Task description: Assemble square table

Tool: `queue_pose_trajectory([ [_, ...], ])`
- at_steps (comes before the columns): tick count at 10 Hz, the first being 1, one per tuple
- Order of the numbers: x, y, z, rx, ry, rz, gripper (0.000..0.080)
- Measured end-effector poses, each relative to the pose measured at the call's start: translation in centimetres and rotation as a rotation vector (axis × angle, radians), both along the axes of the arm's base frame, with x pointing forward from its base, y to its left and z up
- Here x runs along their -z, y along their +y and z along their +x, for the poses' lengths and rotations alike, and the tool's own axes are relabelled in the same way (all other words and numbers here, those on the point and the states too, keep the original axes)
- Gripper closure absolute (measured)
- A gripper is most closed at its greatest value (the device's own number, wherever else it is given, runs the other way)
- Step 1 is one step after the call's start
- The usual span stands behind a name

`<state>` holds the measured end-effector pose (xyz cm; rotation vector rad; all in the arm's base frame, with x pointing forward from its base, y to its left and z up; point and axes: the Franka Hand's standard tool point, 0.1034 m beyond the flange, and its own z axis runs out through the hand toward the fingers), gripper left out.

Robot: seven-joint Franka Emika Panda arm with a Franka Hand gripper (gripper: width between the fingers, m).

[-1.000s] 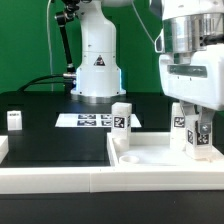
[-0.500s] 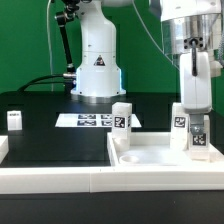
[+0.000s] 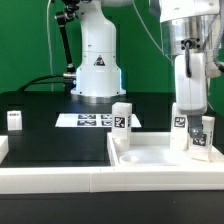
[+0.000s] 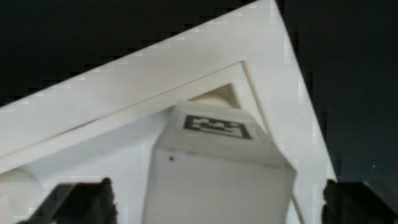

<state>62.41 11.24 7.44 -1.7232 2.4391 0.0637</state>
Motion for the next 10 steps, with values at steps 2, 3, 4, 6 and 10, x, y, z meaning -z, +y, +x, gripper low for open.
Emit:
queue_pose_trajectory([
  [2, -0.04, 0.19, 0.02, -0.166, -0.021, -0.018, 0.0156],
  [3, -0.16, 0.52, 0.13, -0.345, -0.046, -0.035, 0.0152],
  [4, -0.24, 0.63, 0.43, -0.384, -0.076, -0.046, 0.0152],
  [6, -0.19, 0.49, 0.4, -0.548, -0.094, -0.065, 0.0151],
  [10, -0.33, 0.66, 0.27, -0.984, -0.096, -0.125, 0.0151],
])
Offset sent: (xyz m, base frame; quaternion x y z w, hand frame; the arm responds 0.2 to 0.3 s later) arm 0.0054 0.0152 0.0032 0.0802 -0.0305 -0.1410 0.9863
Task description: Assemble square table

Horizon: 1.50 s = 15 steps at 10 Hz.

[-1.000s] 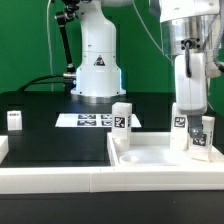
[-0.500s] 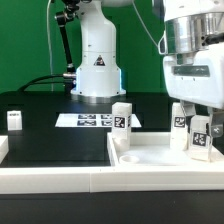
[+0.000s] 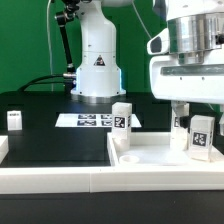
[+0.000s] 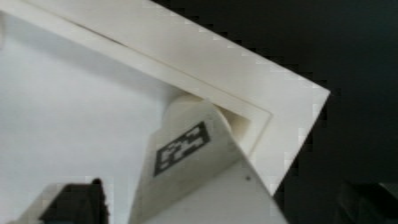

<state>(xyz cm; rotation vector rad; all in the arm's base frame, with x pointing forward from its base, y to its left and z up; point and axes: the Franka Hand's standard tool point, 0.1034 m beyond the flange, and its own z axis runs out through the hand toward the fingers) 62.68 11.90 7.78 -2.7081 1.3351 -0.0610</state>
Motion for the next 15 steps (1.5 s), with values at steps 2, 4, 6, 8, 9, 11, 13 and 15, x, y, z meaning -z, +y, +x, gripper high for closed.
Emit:
queue_pose_trajectory([
  [2, -0.13, -0.08, 0.04, -0.186, 0.0, -0.038, 0.0151],
  [4, -0.22, -0.01, 0.0, -0.3, 0.004, -0.06, 0.0151],
  [6, -0.23, -0.09, 0.02, -0.394, -0.002, -0.072, 0.0151],
  [8, -0.2, -0.12, 0.0, -0.399, -0.003, -0.072, 0.0173],
  [9, -0.2, -0.12, 0.0, -0.399, -0.003, -0.072, 0.0334],
  [11, -0.19, -0.15, 0.0, -0.391, -0.002, -0.071, 0.0513],
  [13, -0.19, -0.16, 0.0, -0.374, -0.001, -0.069, 0.0511],
  [15, -0.18, -0.19, -0.01, -0.249, 0.008, -0.059, 0.0511],
])
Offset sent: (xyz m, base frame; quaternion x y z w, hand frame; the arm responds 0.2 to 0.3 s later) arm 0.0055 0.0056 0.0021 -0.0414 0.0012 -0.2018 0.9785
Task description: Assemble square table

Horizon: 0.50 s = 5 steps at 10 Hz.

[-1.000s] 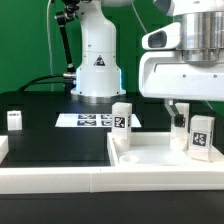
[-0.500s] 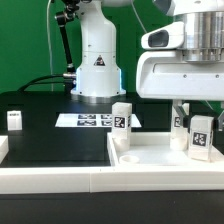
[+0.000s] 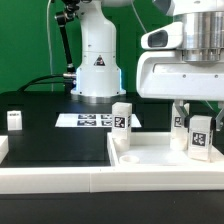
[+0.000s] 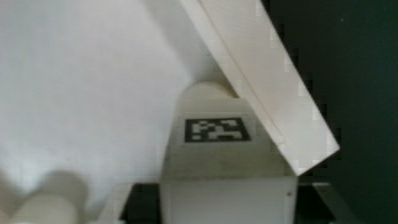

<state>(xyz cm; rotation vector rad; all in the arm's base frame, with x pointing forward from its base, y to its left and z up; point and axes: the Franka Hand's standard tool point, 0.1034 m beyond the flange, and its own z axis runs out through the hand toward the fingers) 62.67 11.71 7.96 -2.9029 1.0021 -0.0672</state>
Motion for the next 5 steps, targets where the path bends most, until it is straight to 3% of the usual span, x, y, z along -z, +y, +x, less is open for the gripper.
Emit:
queue_pose_trajectory([
  [5, 0.1, 0.28, -0.33, 0.509, 0.013, 0.045, 0.0509],
])
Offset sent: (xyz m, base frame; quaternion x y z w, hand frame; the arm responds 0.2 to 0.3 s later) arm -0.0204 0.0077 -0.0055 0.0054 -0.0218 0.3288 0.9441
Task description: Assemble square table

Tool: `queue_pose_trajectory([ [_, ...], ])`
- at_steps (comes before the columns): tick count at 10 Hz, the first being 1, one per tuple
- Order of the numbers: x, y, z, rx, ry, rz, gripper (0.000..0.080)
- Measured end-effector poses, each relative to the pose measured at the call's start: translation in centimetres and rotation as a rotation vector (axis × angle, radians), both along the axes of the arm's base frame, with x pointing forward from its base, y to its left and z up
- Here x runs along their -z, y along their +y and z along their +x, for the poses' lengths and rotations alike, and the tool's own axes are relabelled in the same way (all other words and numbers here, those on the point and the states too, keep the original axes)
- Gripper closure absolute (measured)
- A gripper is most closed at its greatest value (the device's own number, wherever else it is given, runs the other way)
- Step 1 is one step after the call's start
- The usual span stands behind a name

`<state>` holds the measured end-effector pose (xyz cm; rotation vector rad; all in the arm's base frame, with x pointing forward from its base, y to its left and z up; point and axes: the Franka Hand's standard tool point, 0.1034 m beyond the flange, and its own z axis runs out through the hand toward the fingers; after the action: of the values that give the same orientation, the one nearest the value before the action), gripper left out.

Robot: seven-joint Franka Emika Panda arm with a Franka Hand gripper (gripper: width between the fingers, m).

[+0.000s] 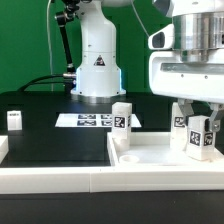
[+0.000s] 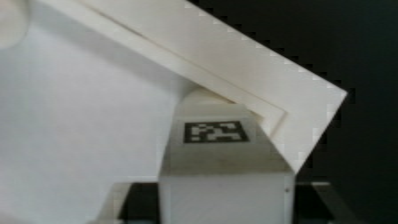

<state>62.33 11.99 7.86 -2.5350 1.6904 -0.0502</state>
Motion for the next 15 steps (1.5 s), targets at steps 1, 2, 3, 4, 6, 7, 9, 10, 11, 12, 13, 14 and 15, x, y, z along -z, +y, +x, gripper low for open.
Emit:
queue_pose_trajectory([
  [1, 0.01, 0.06, 0.02, 0.118, -0.003, 0.015, 0.0509],
  [2, 0.0, 0.07, 0.03, 0.185, 0.001, 0.021, 0.0509],
  [3, 0.0, 0.05, 0.05, 0.277, 0.007, 0.031, 0.0509],
  [4, 0.01, 0.01, 0.06, 0.319, 0.011, 0.04, 0.0509],
  [6, 0.04, 0.01, 0.07, 0.434, 0.019, 0.059, 0.0509],
  [7, 0.05, 0.03, 0.07, 0.508, 0.025, 0.067, 0.0509],
  [9, 0.08, 0.01, 0.09, 0.607, 0.033, 0.082, 0.0509],
  [10, 0.1, -0.02, 0.09, 0.678, 0.039, 0.089, 0.0509],
  [11, 0.11, -0.03, 0.09, 0.738, 0.044, 0.098, 0.0509],
  [12, 0.12, -0.05, 0.1, 0.747, 0.045, 0.099, 0.0509],
  [13, 0.13, -0.05, 0.09, 0.724, 0.043, 0.097, 0.0509],
  [14, 0.15, -0.03, 0.08, 0.696, 0.041, 0.095, 0.0413],
  [15, 0.2, -0.03, 0.06, 0.696, 0.042, 0.094, 0.0275],
])
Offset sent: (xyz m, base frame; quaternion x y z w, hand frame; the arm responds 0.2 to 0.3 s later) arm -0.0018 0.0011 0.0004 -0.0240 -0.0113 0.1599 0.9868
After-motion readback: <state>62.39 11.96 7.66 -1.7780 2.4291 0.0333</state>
